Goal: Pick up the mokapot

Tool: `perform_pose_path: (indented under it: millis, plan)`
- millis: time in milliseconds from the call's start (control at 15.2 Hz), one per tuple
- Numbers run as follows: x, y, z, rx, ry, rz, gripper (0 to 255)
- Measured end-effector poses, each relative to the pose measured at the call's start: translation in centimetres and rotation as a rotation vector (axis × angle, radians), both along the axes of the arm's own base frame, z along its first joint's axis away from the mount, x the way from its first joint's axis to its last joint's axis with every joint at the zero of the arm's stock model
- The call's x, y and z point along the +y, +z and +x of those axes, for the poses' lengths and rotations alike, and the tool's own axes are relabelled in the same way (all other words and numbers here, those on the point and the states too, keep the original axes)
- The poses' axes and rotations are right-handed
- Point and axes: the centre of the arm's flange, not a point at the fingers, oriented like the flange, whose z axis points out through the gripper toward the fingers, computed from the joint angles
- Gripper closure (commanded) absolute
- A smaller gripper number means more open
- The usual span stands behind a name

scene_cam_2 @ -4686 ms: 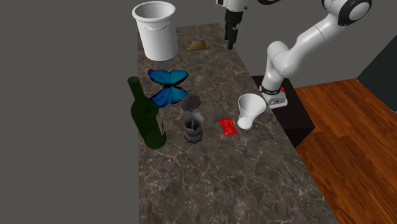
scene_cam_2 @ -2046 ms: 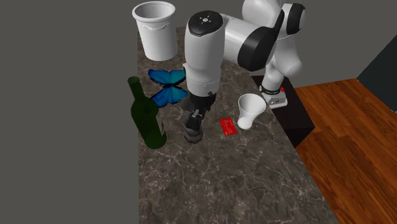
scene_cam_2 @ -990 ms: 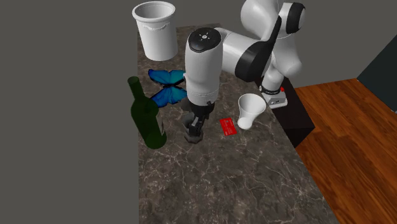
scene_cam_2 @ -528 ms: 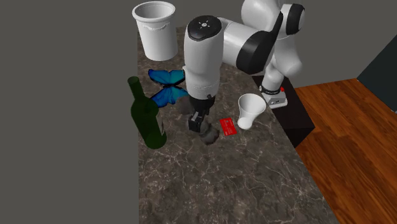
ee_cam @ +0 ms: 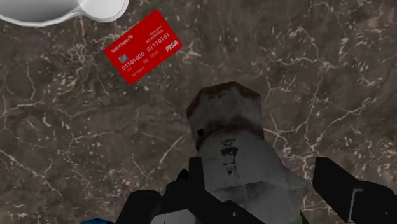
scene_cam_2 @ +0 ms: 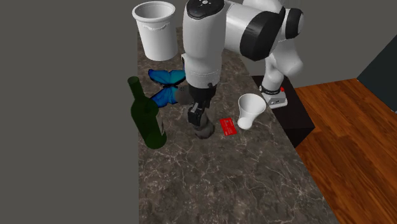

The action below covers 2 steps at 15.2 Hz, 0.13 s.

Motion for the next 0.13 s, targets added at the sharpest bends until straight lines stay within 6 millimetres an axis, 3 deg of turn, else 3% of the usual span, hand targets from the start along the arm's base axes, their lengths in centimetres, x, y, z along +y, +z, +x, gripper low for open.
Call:
perform_pose_path:
  millis: [132]
  plan:
    - [0.02,0.97,0.03,0.0,0.0,0.0,255]
